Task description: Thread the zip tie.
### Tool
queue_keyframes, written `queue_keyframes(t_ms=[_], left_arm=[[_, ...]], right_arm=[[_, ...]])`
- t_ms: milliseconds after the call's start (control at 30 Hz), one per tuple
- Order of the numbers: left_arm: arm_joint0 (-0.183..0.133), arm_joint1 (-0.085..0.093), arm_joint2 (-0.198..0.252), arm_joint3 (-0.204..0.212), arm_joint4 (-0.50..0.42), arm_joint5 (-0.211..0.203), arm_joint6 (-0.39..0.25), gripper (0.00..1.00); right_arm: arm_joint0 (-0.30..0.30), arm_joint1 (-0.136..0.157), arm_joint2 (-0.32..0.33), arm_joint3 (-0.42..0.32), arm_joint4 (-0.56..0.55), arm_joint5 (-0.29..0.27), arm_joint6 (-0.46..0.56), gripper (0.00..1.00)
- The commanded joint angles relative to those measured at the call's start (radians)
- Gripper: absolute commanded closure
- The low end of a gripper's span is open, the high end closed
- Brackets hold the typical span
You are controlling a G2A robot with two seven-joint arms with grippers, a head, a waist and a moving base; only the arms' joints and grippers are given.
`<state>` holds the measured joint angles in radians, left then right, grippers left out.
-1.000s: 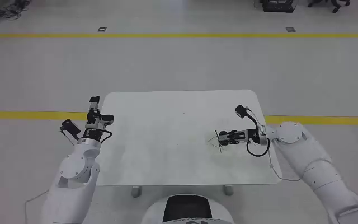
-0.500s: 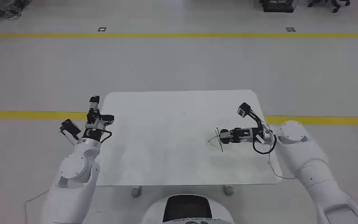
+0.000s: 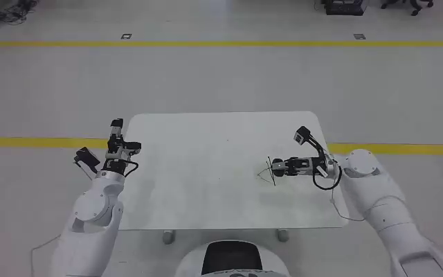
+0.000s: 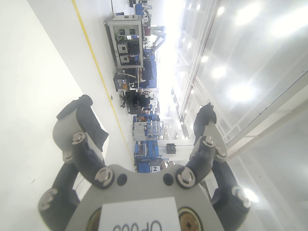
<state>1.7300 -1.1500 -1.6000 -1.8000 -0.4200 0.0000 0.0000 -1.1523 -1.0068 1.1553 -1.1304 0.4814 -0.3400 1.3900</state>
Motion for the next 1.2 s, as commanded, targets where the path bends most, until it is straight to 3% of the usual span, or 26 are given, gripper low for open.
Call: queue_keyframes(t_ms=[0, 67, 200, 433, 467, 767, 867, 933, 1033, 1167], left_arm=[[0.0, 0.0, 0.0, 0.0, 0.0, 0.0, 0.0, 0.0], [0.0, 0.0, 0.0, 0.0, 0.0, 0.0, 0.0, 0.0], [0.01, 0.001, 0.026, -0.04, 0.042, -0.012, -0.068, 0.0], [0.049, -0.002, 0.112, -0.13, 0.124, 0.015, -0.135, 0.0], [0.051, -0.004, 0.125, -0.144, 0.114, 0.004, -0.139, 0.0], [0.054, -0.005, 0.126, -0.144, 0.106, -0.004, -0.136, 0.0], [0.05, -0.006, 0.137, -0.145, 0.088, -0.018, -0.163, 0.0], [0.055, -0.005, 0.159, -0.149, 0.09, -0.034, -0.227, 0.0], [0.052, -0.004, 0.21, -0.154, 0.116, -0.021, -0.298, 0.0], [0.035, -0.009, 0.298, -0.146, 0.156, -0.013, -0.337, 0.0]], right_arm=[[0.0, 0.0, 0.0, 0.0, 0.0, 0.0, 0.0, 1.0], [0.0, 0.0, 0.0, 0.0, 0.0, 0.0, 0.0, 1.0], [-0.023, 0.0, 0.003, -0.03, -0.005, 0.005, -0.073, 1.0], [-0.053, -0.002, 0.008, -0.057, 0.023, 0.004, -0.125, 1.0], [-0.053, -0.003, 0.007, -0.057, 0.022, 0.006, -0.131, 1.0], [-0.053, -0.003, 0.007, -0.057, 0.022, 0.006, -0.131, 1.0], [-0.06, -0.003, 0.007, -0.065, 0.009, 0.004, -0.168, 1.0], [-0.078, -0.004, 0.01, -0.084, -0.003, 0.0, -0.22, 1.0], [-0.108, -0.006, 0.022, -0.109, -0.006, 0.0, -0.277, 1.0], [-0.149, -0.011, 0.036, -0.136, -0.007, 0.0, -0.34, 1.0]])
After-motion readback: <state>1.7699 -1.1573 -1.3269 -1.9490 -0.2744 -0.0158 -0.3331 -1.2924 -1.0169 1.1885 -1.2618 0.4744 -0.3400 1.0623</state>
